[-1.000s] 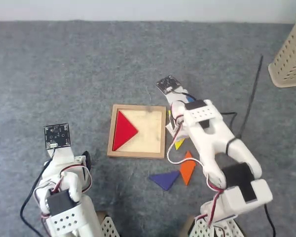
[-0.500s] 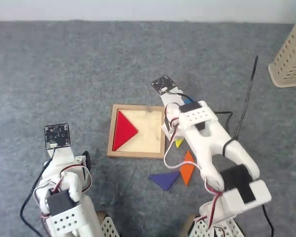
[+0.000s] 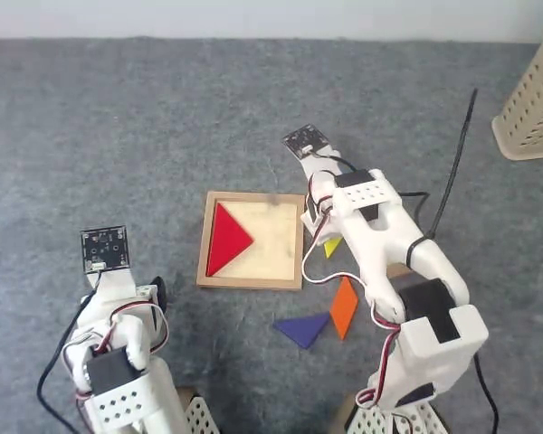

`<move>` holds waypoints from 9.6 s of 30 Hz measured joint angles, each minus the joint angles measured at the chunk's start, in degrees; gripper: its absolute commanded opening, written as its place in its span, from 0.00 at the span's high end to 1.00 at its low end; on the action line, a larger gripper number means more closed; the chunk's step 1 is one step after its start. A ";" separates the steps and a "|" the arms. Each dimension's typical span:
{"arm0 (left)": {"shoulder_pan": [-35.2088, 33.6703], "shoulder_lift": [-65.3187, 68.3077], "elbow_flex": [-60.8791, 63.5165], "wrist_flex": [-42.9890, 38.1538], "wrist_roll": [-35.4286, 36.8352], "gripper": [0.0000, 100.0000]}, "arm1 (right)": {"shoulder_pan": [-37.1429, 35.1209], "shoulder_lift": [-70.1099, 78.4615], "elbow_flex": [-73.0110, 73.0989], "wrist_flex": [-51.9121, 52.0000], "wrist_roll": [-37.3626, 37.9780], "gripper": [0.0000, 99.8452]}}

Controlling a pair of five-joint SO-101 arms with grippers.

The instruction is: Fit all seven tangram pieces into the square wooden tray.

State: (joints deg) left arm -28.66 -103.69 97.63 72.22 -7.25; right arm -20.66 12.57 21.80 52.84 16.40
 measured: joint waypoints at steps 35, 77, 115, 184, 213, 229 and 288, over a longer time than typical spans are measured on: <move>0.00 0.00 0.00 0.00 0.00 0.77 | -1.41 -11.08 5.19 8.44 -5.45 0.66; 0.00 0.00 0.00 0.00 0.00 0.77 | -1.93 9.32 -11.52 14.77 -11.25 0.67; 0.00 0.00 0.00 0.00 0.00 0.77 | -1.76 -14.42 3.34 8.09 -11.96 0.80; 0.00 0.00 0.00 0.00 0.00 0.77 | 3.34 -4.57 0.88 8.44 -7.38 0.73; 0.00 0.00 0.00 0.00 0.00 0.77 | -0.97 -4.75 2.02 4.40 -10.64 0.67; 0.00 0.00 0.00 0.00 0.00 0.77 | -0.97 2.73 -1.05 5.27 -11.69 0.74; 0.00 0.00 0.00 0.00 0.00 0.77 | -2.90 -4.75 0.97 6.59 3.16 0.70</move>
State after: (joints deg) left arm -28.66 -103.69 97.63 72.22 -7.25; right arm -23.56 7.82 22.77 59.43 19.56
